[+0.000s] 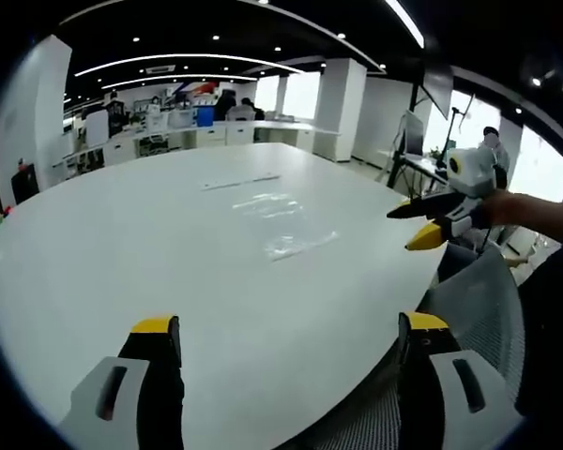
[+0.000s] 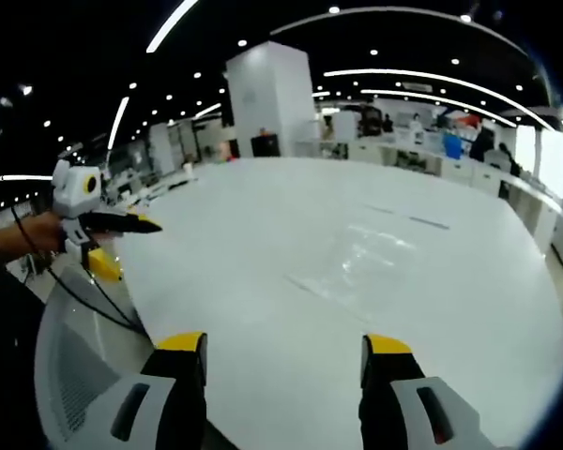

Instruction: Open the resealable bag by pulling the two sides of the seal apart until the entire bag opening is separated and visibly accessible.

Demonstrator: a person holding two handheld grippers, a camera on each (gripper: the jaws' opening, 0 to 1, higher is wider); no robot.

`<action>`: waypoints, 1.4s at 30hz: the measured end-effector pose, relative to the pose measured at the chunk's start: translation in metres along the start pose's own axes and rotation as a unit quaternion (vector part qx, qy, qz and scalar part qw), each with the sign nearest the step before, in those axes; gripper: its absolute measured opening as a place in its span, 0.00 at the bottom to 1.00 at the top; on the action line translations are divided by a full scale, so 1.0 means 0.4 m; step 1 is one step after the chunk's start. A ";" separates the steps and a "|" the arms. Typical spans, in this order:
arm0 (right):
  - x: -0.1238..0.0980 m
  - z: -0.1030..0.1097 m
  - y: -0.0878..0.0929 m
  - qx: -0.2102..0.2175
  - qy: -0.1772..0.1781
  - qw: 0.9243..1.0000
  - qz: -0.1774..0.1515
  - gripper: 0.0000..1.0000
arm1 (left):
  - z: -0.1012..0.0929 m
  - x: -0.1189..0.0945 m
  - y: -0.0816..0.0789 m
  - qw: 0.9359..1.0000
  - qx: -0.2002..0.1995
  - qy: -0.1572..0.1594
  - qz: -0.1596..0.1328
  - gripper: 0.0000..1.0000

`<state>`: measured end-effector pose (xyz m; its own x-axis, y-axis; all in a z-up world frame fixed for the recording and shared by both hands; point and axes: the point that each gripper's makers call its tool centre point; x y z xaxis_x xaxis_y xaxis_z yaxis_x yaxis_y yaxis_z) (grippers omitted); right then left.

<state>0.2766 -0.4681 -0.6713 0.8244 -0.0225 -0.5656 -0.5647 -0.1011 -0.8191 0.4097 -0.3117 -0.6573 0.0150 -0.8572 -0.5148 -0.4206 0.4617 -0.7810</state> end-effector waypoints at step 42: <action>0.391 -0.048 -0.036 -0.053 -0.091 0.994 0.035 0.28 | 0.037 0.009 -0.001 1.000 0.000 -0.013 0.009 0.86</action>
<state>0.4144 -0.4892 -0.7462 0.7568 0.1456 -0.6372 -0.6055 -0.2109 -0.7674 0.4233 -0.3118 -0.6642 0.0309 -0.8423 -0.5381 -0.4209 0.4773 -0.7714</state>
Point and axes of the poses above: the point that each gripper's makers call its tool centre point, and the gripper's own axes: x roughly forward along the fingers, z roughly to its left, y roughly out of its underside, and after that the axes turned 14 degrees about -x, right-handed
